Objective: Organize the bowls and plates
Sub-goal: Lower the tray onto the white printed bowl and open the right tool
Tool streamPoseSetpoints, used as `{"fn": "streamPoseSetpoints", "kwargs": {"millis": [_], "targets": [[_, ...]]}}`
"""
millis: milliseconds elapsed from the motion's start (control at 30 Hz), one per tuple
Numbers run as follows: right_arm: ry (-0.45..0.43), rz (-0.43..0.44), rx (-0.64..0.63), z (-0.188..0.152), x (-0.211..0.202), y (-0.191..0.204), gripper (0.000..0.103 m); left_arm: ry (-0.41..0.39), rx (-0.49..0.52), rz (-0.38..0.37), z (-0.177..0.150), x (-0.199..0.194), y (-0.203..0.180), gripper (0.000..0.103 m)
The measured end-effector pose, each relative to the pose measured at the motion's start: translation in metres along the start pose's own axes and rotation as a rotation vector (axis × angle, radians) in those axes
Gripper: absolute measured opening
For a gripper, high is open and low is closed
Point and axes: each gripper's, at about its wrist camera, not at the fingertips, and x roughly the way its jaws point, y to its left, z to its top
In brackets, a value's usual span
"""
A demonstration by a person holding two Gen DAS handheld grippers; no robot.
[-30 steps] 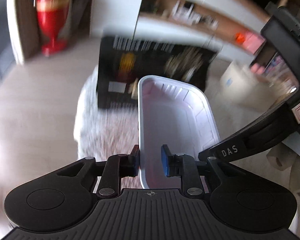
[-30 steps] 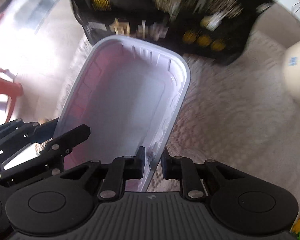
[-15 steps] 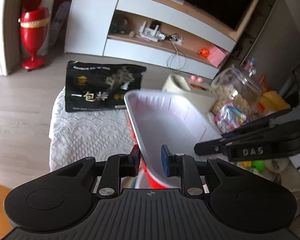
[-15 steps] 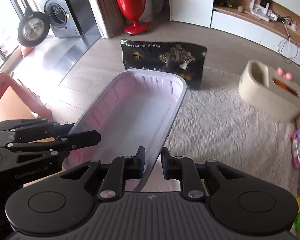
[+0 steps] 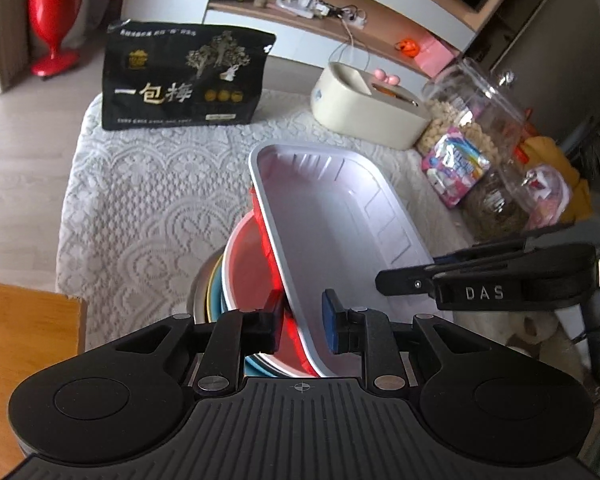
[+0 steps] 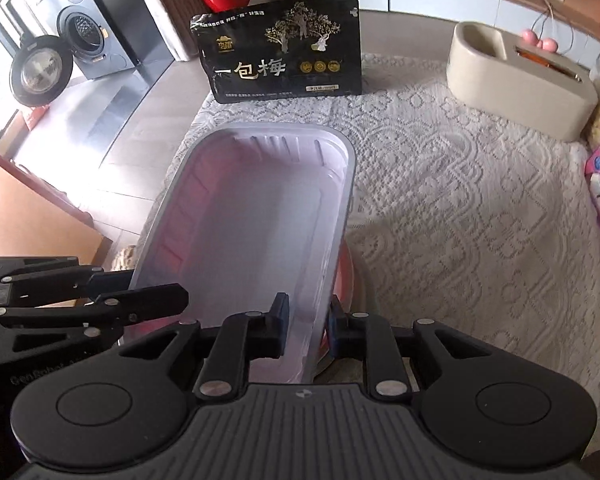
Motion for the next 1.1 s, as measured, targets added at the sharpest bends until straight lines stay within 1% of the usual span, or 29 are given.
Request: {"fn": "streamPoseSetpoints", "kwargs": {"millis": [67,233,400,533,633,667,767,867,933,1000,1100], "targets": [[-0.004,-0.004,-0.023,-0.002,-0.002,0.006,0.020,0.013,0.001,-0.002,0.002,-0.004,0.002,0.022],[0.008,-0.014,-0.053,-0.005,-0.004,0.013,0.020,0.052,0.044,0.000,0.002,-0.004,0.000,0.022],[0.016,-0.029,-0.026,-0.006,-0.005,0.004,0.023,0.088,0.071,-0.022,0.000,-0.006,-0.003,0.022],[0.000,-0.027,0.006,-0.009,-0.013,-0.006,0.023,0.076,0.050,-0.049,0.003,-0.016,0.001,0.022],[-0.017,-0.016,0.036,-0.009,-0.021,-0.015,0.026,0.072,0.031,-0.078,0.007,-0.026,0.006,0.022],[-0.025,-0.011,0.049,-0.009,-0.024,-0.018,0.029,0.059,0.022,-0.083,0.008,-0.031,0.010,0.022],[-0.054,0.004,0.087,-0.007,-0.032,-0.029,0.032,0.008,-0.024,-0.069,0.015,-0.041,0.023,0.022],[-0.070,0.010,0.127,-0.005,-0.034,-0.038,0.033,-0.021,-0.113,-0.046,0.019,-0.039,0.042,0.022],[-0.075,0.012,0.153,-0.004,-0.033,-0.044,0.033,-0.012,-0.162,-0.020,0.021,-0.030,0.055,0.022],[-0.079,0.023,0.165,-0.004,-0.031,-0.047,0.033,0.014,-0.191,-0.005,0.020,-0.019,0.063,0.022],[-0.072,0.054,0.147,-0.007,-0.029,-0.041,0.033,0.041,-0.204,-0.023,0.020,-0.010,0.065,0.022]]}}
